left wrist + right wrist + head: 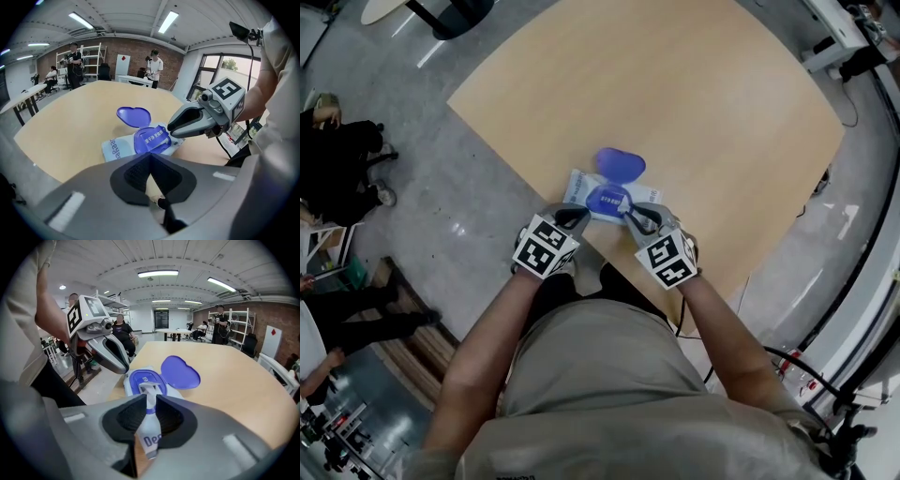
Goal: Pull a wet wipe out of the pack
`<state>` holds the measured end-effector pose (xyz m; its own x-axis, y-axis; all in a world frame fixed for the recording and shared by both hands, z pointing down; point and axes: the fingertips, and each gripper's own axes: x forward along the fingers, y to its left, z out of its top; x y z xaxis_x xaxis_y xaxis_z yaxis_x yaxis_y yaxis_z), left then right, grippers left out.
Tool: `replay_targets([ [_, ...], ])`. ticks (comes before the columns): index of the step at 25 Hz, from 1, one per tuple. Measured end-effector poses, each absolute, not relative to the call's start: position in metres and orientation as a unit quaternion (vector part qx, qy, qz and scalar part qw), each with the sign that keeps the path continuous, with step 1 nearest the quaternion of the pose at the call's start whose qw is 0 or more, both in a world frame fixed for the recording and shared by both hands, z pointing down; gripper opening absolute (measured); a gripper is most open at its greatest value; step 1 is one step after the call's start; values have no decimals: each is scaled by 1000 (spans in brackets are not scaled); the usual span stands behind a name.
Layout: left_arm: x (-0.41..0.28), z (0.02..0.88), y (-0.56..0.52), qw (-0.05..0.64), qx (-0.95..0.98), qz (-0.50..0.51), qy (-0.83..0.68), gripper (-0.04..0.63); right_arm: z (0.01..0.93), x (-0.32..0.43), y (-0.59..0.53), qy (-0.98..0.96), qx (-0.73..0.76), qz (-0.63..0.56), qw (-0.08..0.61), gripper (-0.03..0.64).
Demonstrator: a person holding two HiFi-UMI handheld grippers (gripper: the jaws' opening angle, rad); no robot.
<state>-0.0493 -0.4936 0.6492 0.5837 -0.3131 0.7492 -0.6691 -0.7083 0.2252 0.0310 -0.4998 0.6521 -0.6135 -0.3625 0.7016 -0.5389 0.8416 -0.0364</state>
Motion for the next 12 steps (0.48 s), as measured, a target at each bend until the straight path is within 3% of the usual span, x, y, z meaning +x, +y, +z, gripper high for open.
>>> replay_targets([
  [12, -45, 663, -499, 257, 847, 370, -281, 5, 665, 20, -503, -895, 232, 143, 354, 49],
])
